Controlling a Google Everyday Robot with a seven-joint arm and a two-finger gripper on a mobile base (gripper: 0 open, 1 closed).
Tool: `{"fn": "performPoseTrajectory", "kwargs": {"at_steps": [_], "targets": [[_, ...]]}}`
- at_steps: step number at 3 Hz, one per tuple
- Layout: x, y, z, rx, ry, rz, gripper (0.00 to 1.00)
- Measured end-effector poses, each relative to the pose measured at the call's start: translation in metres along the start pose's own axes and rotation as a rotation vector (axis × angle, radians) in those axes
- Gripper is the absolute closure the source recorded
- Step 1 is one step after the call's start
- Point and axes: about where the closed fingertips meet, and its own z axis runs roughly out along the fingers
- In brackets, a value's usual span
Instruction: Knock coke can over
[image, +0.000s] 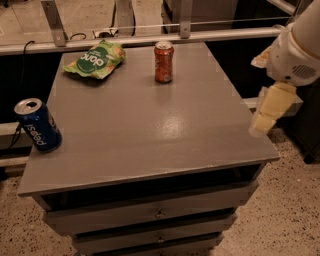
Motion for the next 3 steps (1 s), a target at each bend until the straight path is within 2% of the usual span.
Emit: {"fn": "performPoseTrajectory", "kwargs": {"at_steps": [1, 2, 3], "targets": [[-0.021, -0.053, 0.04, 0.033, -0.094, 0.022, 0.0], [-0.052, -0.097, 0.078, 0.05, -0.21, 0.037, 0.0], [-0.084, -0.131, 0.114, 0.047, -0.345, 0.074, 0.0]]}}
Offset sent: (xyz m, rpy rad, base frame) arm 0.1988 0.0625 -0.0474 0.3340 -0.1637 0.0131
